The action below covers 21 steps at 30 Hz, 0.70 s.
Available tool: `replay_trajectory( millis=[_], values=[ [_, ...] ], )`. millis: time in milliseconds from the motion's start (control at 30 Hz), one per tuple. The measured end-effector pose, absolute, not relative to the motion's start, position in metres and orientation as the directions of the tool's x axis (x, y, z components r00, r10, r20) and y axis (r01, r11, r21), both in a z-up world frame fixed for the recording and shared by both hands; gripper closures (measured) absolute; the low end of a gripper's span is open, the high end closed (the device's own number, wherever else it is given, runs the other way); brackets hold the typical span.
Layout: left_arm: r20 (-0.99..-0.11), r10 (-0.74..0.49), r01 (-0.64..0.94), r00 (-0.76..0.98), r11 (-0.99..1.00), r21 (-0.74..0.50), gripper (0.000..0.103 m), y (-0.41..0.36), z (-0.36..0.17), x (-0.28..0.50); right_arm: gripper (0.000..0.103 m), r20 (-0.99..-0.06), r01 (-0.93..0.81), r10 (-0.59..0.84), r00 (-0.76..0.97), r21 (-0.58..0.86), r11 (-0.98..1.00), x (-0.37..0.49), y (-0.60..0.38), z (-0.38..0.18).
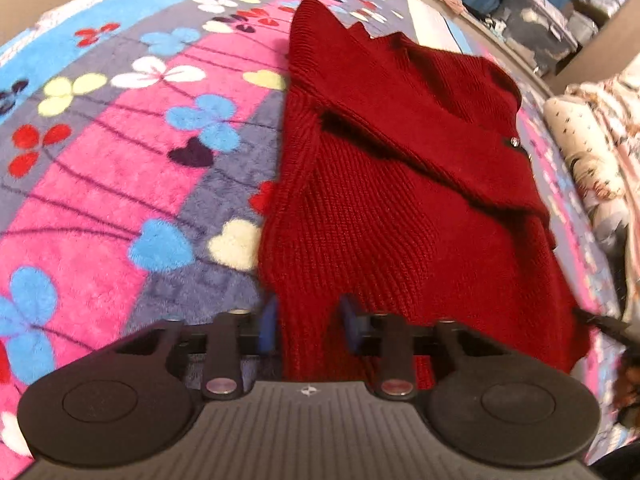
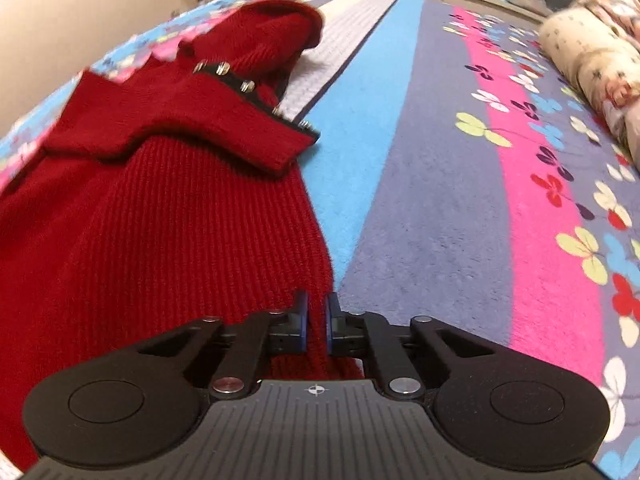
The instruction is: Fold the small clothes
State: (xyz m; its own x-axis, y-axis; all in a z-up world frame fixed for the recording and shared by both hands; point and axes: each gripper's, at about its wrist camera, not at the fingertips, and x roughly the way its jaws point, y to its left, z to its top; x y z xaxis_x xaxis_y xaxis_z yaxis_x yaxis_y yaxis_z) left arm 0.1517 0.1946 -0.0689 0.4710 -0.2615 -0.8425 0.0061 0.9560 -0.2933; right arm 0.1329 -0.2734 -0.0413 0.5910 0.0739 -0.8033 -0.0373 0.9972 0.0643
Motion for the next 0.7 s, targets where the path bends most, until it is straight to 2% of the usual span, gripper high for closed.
replay_trajectory(
  millis=[100,167,200,233,300,433,500,533,633,700],
  values=[
    [-0.835,-0.205,0.041,0.510,0.976,-0.215,0.093,0.187,-0.063,0.146,0.097,-0.789,0.037,0.034,0.614,0.071,0.997,0.126,-0.291,-0.023],
    [-0.796,-0.063,0.072,0.602,0.997,-0.024,0.093,0.174,-0.050,0.134,0.097,-0.776,0.077,0.034,0.630,0.105,0.991,0.119,-0.301,-0.012],
    [-0.762,-0.021,0.084,0.647,0.996,0.044,0.093,0.169,-0.043,0.127,0.097,-0.775,0.099,0.013,0.631,0.098,0.990,0.115,-0.304,-0.008],
    [-0.746,-0.014,0.087,0.665,0.994,0.059,0.093,0.167,-0.040,0.122,0.097,-0.778,0.115,-0.002,0.628,0.091,0.989,0.112,-0.306,-0.006],
    [-0.767,-0.016,0.085,0.642,0.995,0.051,0.093,0.167,-0.044,0.121,0.097,-0.797,0.135,-0.017,0.603,0.081,0.988,0.110,-0.306,-0.008],
    [-0.834,-0.006,0.088,0.551,0.995,0.051,0.091,0.172,-0.060,0.127,0.097,-0.868,0.117,-0.093,0.487,-0.041,0.992,0.118,-0.291,-0.035],
    [-0.833,0.003,0.058,0.554,0.997,0.042,0.084,0.178,-0.060,0.124,0.095,-0.871,0.104,-0.137,0.472,-0.099,0.990,0.120,-0.283,-0.042],
    [-0.818,-0.008,0.049,0.576,0.999,0.025,0.084,0.181,-0.056,0.122,0.095,-0.864,0.106,-0.147,0.482,-0.110,0.988,0.120,-0.280,-0.041],
    [-0.759,-0.062,0.063,0.648,0.998,-0.028,0.082,0.184,-0.042,0.116,0.087,-0.799,0.100,-0.139,0.585,-0.098,0.990,0.118,-0.274,-0.026],
    [-0.732,-0.114,0.089,0.672,0.993,-0.072,0.081,0.182,-0.033,0.113,0.070,-0.721,0.086,-0.124,0.682,-0.090,0.992,0.113,-0.269,-0.011]
  ],
)
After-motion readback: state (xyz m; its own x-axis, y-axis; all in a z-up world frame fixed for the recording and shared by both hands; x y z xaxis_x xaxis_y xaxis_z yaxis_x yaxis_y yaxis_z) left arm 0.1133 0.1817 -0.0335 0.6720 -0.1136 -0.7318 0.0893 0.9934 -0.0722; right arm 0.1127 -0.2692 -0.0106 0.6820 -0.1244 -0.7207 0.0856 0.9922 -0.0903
